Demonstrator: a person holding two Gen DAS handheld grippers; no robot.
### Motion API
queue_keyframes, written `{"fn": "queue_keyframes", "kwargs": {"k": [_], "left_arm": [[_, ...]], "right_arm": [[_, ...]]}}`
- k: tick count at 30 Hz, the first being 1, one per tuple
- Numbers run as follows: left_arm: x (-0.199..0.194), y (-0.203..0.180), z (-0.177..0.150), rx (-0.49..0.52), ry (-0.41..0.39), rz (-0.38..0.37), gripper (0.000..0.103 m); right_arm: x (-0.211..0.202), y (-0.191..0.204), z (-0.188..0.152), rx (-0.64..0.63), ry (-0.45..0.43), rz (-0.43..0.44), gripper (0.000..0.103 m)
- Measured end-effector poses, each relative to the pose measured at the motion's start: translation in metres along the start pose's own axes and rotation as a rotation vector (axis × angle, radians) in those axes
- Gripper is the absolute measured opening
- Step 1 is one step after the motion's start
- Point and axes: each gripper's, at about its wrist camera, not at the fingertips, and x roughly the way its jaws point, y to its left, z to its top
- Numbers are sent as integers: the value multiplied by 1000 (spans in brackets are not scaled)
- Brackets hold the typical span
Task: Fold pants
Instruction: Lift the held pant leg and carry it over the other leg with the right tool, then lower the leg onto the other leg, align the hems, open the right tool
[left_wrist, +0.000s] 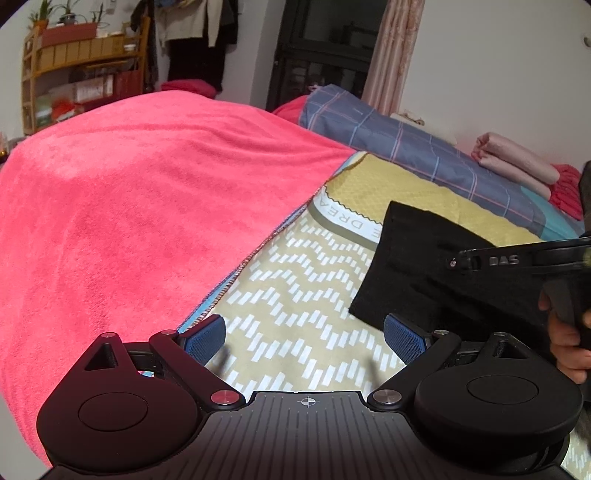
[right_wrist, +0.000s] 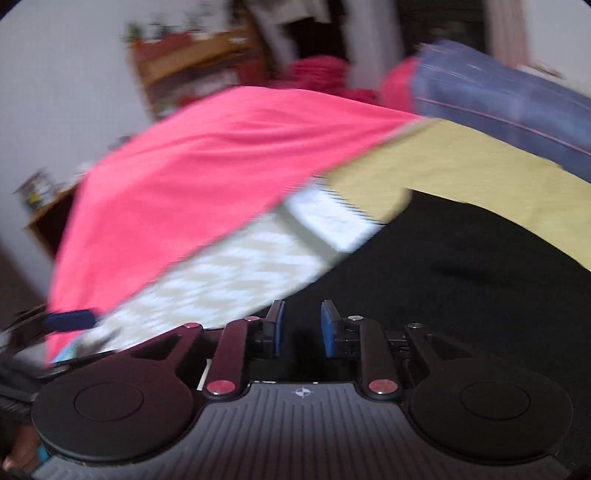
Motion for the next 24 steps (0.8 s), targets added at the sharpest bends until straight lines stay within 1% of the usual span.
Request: {"fn": "queue_keyframes", "kwargs": {"k": [1,2,3,4,5,6,7,8,9,10,11,14,16,18,21,22,23,24], "left_arm": [[1,-2,2,-8,0,-11,103],[2,-4,4,-12,2,-23,103],[4,-8,7,-11,7,-36,103],[5,-13,10,-4,10,-48,103],[6,-19,13,11,11,-56,103],[7,-26,17,29,11,-60,103],[8,-33,20,48,9,-64,103],[10,-41,25,69,7,-71,103],[11,-50,30,91,9,-79,103],[14,-59,35,111,14,-87,103],[18,-69,40,127,22,-98,103],[39,-101,54,155,54,-152,103],[58,-125,62,161,93,-189,103],[82,-148,67,159,126,-229,103],[125,-177,72,158,167,-227,103],[141,-183,72,149,188,-226,103],[159,-186,70,134,218,-217,103],[177,-185,66,113,257,-196,103]], "right_arm": [[13,-6,-1,27,48,-37,26],[28,-8,-7,25,95,-42,26],[28,-4,-11,-15,50,-48,27],[27,-1,-12,-42,52,-58,27],[22,-1,-11,-29,53,-52,28],[15,-5,-9,-4,50,-22,32],[2,-10,-8,16,36,-1,40],[-11,-15,-7,30,13,-17,45],[-24,-24,-8,37,-13,-51,57],[-39,-34,-8,44,-38,-82,64],[-56,-46,-11,56,-61,-107,64],[-105,-94,-23,123,-114,-198,68],[-136,-132,-34,176,-148,-283,70],[-166,-176,-48,255,-173,-369,70],[-208,-243,-74,373,-209,-490,71],[-221,-265,-85,413,-213,-514,73],[-232,-289,-97,455,-205,-520,75],[-241,-314,-110,501,-186,-528,77]]}}
